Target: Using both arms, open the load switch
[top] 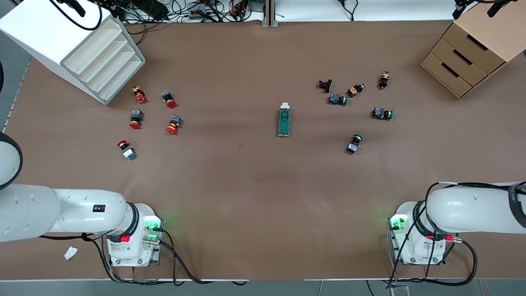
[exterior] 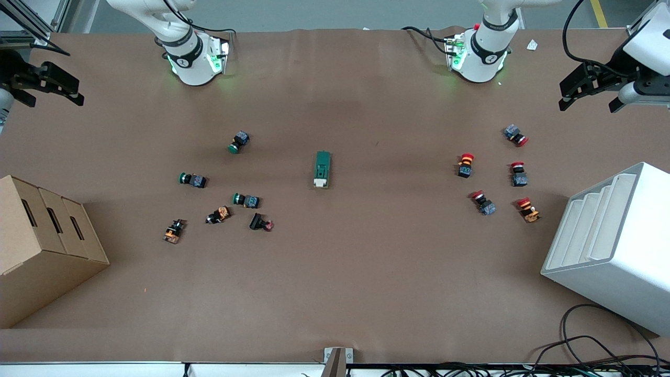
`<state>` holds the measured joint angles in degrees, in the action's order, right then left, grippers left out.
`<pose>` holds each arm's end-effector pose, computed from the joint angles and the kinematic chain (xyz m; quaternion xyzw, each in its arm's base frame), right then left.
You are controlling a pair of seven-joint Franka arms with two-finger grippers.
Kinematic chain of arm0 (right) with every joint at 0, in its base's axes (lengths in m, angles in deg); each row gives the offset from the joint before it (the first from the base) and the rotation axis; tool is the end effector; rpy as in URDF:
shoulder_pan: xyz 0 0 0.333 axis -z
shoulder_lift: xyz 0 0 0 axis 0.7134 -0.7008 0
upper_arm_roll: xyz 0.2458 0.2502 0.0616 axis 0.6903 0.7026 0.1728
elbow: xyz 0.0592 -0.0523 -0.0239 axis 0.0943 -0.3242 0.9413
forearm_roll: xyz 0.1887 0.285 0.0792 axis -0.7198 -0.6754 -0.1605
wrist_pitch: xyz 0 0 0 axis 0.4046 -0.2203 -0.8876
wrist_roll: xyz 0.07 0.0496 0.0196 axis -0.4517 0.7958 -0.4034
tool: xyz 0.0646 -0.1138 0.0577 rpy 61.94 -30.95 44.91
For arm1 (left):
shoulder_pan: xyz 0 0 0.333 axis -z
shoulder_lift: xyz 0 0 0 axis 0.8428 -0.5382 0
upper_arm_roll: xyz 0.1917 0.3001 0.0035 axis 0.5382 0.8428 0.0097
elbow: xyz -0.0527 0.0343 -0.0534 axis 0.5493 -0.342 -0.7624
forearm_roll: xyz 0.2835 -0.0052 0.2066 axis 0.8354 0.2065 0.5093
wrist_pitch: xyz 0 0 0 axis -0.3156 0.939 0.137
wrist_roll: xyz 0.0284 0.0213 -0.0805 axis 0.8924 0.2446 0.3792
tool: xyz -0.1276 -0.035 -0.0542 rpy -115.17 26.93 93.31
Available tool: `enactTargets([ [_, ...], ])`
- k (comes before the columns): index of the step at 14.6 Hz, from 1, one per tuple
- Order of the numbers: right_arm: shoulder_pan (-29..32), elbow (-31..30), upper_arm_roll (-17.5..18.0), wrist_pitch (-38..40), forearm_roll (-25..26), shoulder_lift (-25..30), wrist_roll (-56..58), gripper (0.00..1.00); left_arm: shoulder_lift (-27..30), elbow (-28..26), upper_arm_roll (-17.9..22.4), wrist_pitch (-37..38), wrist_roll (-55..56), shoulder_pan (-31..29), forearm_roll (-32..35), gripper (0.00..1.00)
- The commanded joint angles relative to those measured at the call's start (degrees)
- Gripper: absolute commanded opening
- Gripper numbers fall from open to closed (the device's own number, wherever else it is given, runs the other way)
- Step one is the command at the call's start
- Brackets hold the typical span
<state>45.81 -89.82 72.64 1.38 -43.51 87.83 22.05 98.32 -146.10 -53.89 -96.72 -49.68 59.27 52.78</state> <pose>0.4419 -0.0041 0.6629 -0.9992 -0.0122 0.0376 0.0016 0.4516 -0.0523 0.6629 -0.9994 0.0307 -0.0184 0.0006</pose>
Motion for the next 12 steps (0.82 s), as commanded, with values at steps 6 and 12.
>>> enactTargets([
  [6,0.40,-0.32,-0.46,-0.11,-2.75,0.30,0.27,1.00,-3.77,5.57,-0.45,0.14,-0.04,0.27,0.35,1.00],
  [12,0.84,0.20,-0.55,0.24,-2.58,0.04,0.36,1.00,-9.12,4.79,-12.54,-4.95,17.47,2.82,1.74,1.00],
])
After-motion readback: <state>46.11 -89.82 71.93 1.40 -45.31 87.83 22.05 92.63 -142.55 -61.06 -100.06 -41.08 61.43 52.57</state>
